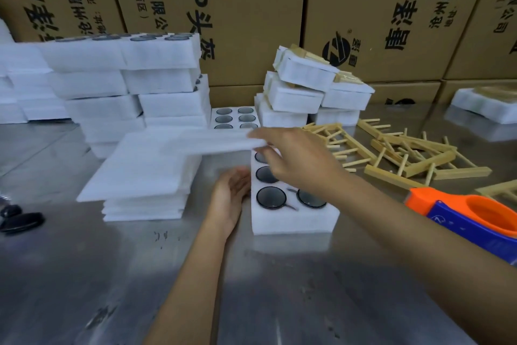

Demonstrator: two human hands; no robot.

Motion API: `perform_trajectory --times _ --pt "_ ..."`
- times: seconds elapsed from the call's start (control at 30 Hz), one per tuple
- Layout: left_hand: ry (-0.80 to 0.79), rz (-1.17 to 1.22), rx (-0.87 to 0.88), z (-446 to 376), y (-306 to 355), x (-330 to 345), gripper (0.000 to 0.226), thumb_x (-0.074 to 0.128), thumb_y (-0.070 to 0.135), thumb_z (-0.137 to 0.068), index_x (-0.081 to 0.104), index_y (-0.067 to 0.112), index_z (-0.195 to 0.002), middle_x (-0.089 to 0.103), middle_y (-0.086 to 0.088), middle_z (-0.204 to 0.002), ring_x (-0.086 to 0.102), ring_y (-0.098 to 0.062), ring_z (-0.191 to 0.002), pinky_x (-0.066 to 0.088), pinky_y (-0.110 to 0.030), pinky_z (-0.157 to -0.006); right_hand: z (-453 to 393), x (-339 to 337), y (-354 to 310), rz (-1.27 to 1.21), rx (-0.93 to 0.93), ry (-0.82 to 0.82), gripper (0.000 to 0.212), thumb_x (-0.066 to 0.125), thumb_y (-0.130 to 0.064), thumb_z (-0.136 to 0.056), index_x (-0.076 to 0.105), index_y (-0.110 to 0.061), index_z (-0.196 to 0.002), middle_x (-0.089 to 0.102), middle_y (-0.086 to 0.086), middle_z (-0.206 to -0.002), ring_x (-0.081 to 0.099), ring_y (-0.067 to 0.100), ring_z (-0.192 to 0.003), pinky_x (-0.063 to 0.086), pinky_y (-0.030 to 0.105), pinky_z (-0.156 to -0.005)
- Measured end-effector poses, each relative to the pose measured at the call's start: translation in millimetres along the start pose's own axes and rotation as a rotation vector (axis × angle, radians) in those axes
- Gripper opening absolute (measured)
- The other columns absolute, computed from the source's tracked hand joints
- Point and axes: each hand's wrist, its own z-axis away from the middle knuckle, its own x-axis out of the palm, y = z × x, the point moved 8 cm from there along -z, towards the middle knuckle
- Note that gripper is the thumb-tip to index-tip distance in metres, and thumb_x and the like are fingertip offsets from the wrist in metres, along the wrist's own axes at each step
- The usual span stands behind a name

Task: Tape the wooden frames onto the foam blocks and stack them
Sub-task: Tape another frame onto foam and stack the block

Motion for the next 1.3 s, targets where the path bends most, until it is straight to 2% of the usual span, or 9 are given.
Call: perform_trajectory --times 0.07,0.17,0.33,0.47,0.6,0.77,0.93,1.2,1.3 --pt "0.002 0.063 0.009 0.1 0.1 -1.4 0.03 0.035 0.02 -0.105 0.062 0.009 -0.1 0.07 -0.011 -0.102 0.068 -0.021 -0.09 0.056 -0.03 -0.085 23.5 -5.8 22.6 0.177 -0.032 -0.06 0.044 0.05 -0.017 -0.092 0.058 -0.032 -0.133 0.071 -0.005 -0.114 0.066 0.023 -0.095 0.03 0.029 -0.056" --pt "0.016 0.015 0.015 1.2 -1.0 -3.0 0.035 0.036 0.035 -0.105 0.062 0.017 -0.09 0.074 0.002 -0.081 0.067 -0.016 -0.082 0.054 -0.03 -0.072 57.8 -4.3 63.3 0.254 0.043 -0.222 0.05 0.047 -0.016 -0.093 0.054 -0.039 -0.137 0.068 -0.007 -0.121 0.064 0.02 -0.102 0.045 0.03 -0.065" --pt "-0.04 -0.244 0.055 4.6 -5.8 8.4 0.023 0.058 0.03 -0.097 0.071 0.015 -0.109 0.075 -0.005 -0.11 0.068 -0.027 -0.109 0.05 -0.048 -0.101 88.9 5.6 112.7 0.173 0.195 -0.438 0.056 0.049 -0.014 -0.092 0.054 -0.054 -0.13 0.057 -0.021 -0.136 0.055 0.015 -0.123 0.049 0.034 -0.088" --pt "-0.024 -0.337 0.147 -2.4 2.0 10.9 0.019 0.068 0.03 -0.092 0.071 0.021 -0.109 0.077 0.006 -0.102 0.072 -0.016 -0.1 0.056 -0.033 -0.086 59.0 2.4 157.0 0.144 0.34 -0.287 0.05 0.051 -0.011 -0.087 0.061 -0.039 -0.128 0.063 -0.007 -0.132 0.059 0.024 -0.115 0.05 0.034 -0.076" --pt "0.079 -0.35 0.165 -8.3 3.3 6.3 0.045 0.079 0.04 -0.082 0.056 0.035 -0.12 0.074 0.016 -0.093 0.071 -0.003 -0.088 0.052 -0.023 -0.075 54.8 43.1 203.6 0.195 0.542 -0.507 0.049 0.06 -0.018 -0.09 0.053 -0.019 -0.138 0.055 0.011 -0.138 0.053 0.031 -0.123 0.048 0.039 -0.097" --pt "0.056 -0.319 0.168 -10.5 2.4 9.0 0.027 0.08 0.031 -0.082 0.071 0.03 -0.107 0.073 0.009 -0.107 0.071 -0.002 -0.089 0.053 -0.013 -0.065 35.3 56.6 214.5 0.368 0.498 -0.42 0.016 0.054 -0.021 -0.089 0.068 -0.021 -0.097 0.063 0.006 -0.111 0.057 0.025 -0.098 0.048 0.034 -0.079" --pt "-0.101 -0.24 0.122 -5.8 2.2 18.4 0.04 0.071 0.017 -0.087 0.063 0.032 -0.123 0.068 0.005 -0.122 0.069 -0.013 -0.105 0.055 -0.026 -0.077 45.0 78.1 209.6 0.337 0.43 -0.669 0.02 0.057 -0.023 -0.083 0.059 -0.022 -0.103 0.06 0.004 -0.107 0.051 0.02 -0.086 0.041 0.029 -0.069" --pt "-0.04 -0.241 0.105 -6.2 2.1 15.3 0.062 0.081 0.014 -0.08 0.052 0.03 -0.132 0.064 0.012 -0.123 0.066 -0.006 -0.109 0.054 -0.025 -0.085 45.1 20.7 210.0 0.014 0.585 -0.082 0.013 0.054 -0.022 -0.094 0.059 -0.026 -0.105 0.067 0.002 -0.097 0.061 0.028 -0.095 0.052 0.039 -0.078" --pt "-0.021 -0.271 0.104 -7.6 2.8 16.2 0.046 0.082 0.012 -0.078 0.065 0.02 -0.12 0.072 0.006 -0.118 0.069 -0.009 -0.105 0.055 -0.026 -0.086 29.6 -24.5 187.0 -0.034 0.532 0.125 0.011 0.057 -0.026 -0.097 0.062 -0.025 -0.107 0.069 -0.001 -0.094 0.062 0.026 -0.093 0.052 0.037 -0.074"
